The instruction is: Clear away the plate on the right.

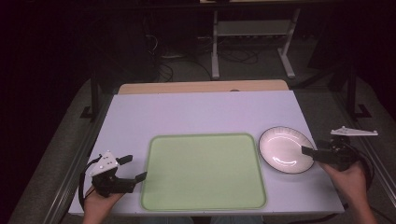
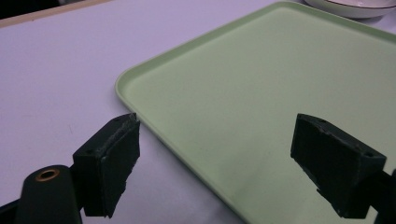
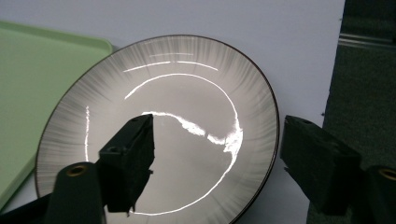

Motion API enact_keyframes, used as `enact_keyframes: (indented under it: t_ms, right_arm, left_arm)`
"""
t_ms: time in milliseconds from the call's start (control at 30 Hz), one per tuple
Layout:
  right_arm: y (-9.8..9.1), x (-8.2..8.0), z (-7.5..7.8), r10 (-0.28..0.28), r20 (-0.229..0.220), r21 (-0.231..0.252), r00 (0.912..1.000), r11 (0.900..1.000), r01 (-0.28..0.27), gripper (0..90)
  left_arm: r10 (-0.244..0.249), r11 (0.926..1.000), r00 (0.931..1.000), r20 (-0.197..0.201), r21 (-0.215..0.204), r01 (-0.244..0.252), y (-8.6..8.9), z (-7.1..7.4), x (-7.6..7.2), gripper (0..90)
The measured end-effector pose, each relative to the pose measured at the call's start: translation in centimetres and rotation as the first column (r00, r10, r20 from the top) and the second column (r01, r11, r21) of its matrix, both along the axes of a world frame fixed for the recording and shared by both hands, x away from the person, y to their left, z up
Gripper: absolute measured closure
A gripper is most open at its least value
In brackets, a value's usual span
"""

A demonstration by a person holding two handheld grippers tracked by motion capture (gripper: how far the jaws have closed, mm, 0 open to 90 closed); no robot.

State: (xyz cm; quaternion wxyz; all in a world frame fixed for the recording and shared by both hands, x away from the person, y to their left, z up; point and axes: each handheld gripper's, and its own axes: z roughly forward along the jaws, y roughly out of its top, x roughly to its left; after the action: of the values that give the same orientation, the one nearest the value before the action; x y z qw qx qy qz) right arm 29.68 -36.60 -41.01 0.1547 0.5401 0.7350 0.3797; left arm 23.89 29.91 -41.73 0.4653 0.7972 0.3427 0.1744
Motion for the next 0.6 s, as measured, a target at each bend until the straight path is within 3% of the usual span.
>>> enact_keyframes:
  t_ms: [67, 200, 267, 300, 333, 600]
  right_arm:
    - [-0.1, 0.7, -0.2, -0.006, -0.032, -0.004, 0.9995, 1.0, 0.006, 30.7]
    - [-0.7, 1.5, -0.5, -0.03, -0.074, 0.035, 0.9968, 0.9989, 0.033, 37.1]
    - [-1.1, 1.9, -0.8, -0.058, -0.115, 0.047, 0.9917, 0.9968, 0.064, 41.7]
    - [-1.1, 1.9, -0.8, -0.058, -0.115, 0.047, 0.9917, 0.9968, 0.064, 41.7]
    - [-1.5, 2.3, -1.1, -0.075, -0.155, 0.065, 0.9851, 0.9942, 0.085, 46.4]
    - [-2.1, 3.2, -2.0, -0.086, -0.228, 0.131, 0.9698, 0.9843, 0.118, 57.7]
  left_arm:
    - [-0.001, 1.0, 1.0, 0.001, 0.0, 0.001, 0.0, 0.0, 0.0, 15.3]
    - [-0.001, 1.0, 1.0, 0.001, -0.001, 0.001, 0.0, 0.0, 0.0, 15.3]
    - [-0.002, 1.0, 1.0, 0.0, -0.001, 0.002, 0.0, 0.0, 0.0, 15.4]
    - [-0.002, 1.0, 1.0, 0.0, -0.001, 0.002, 0.0, 0.0, 0.0, 15.3]
    - [-0.002, 1.0, 1.0, 0.0, 0.0, 0.002, 0.0, 0.0, 0.0, 15.3]
    - [-0.002, 1.0, 1.0, 0.0, 0.0, 0.002, 0.0, 0.0, 0.0, 15.4]
